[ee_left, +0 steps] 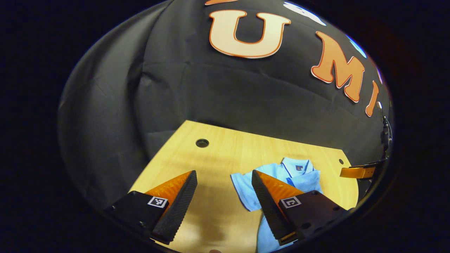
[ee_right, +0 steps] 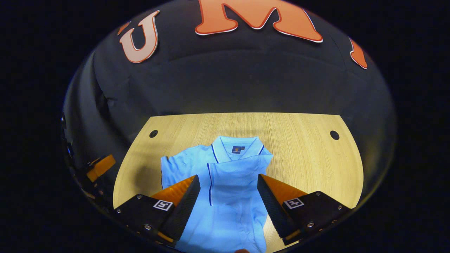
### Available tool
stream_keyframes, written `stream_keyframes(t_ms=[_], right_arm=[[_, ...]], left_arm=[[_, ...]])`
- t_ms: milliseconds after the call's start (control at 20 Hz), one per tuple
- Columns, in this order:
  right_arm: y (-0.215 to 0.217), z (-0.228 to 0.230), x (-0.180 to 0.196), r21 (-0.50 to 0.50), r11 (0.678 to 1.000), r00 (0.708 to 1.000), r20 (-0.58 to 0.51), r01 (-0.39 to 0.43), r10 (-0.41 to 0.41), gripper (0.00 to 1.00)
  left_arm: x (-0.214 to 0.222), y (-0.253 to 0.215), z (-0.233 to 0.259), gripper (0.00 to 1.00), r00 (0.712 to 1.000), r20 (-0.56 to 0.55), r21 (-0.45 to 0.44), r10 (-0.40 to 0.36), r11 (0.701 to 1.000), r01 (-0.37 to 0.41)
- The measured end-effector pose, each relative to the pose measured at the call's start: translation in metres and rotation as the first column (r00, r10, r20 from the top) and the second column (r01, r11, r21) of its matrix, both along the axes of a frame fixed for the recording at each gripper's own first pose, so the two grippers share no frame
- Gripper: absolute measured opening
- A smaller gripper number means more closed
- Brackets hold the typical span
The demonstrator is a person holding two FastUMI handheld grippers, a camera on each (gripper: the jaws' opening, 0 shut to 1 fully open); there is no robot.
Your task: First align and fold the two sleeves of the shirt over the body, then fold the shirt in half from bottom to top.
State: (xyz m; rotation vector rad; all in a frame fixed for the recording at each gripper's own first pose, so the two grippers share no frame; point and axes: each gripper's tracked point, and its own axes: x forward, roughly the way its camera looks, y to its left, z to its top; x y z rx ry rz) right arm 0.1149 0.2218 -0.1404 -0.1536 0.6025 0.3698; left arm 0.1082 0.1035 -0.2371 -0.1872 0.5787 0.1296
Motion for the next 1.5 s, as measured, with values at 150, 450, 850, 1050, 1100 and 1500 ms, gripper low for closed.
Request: stream_keyframes(t_ms=[150,450,850,1050,1100,1500], right_arm=[[-0.026,0.010,-0.005,0.052,0.998,1.000,0.005,0.028,-0.028,0.99],[-0.079,0.000,-0.003,0.099,0.990,0.994,-0.039,0.103,-0.100,0.99],[-0.116,-0.023,0.010,0.122,0.979,0.981,-0.126,0.165,-0.149,0.99],[-0.124,-0.033,0.014,0.125,0.975,0.974,-0.159,0.183,-0.162,0.99],[-0.126,-0.035,0.017,0.123,0.974,0.972,-0.163,0.189,-0.168,0.99],[-0.123,-0.040,0.018,0.122,0.975,0.971,-0.177,0.185,-0.162,0.99]], left_arm=[[0.019,-0.009,-0.029,1.00,0.997,-0.077,0.005,-0.024,1.000,0.024],[0.050,-0.031,-0.084,1.00,0.971,-0.236,-0.025,-0.047,0.999,0.042],[0.060,-0.045,-0.145,1.00,0.893,-0.448,-0.071,-0.046,0.997,0.016],[0.059,-0.044,-0.164,0.98,0.861,-0.507,-0.094,-0.035,0.995,-0.016],[0.063,-0.045,-0.163,0.96,0.865,-0.501,-0.087,-0.043,0.996,-0.001],[0.060,-0.025,-0.166,0.11,0.851,-0.522,0.012,0.059,0.998,-0.062]])
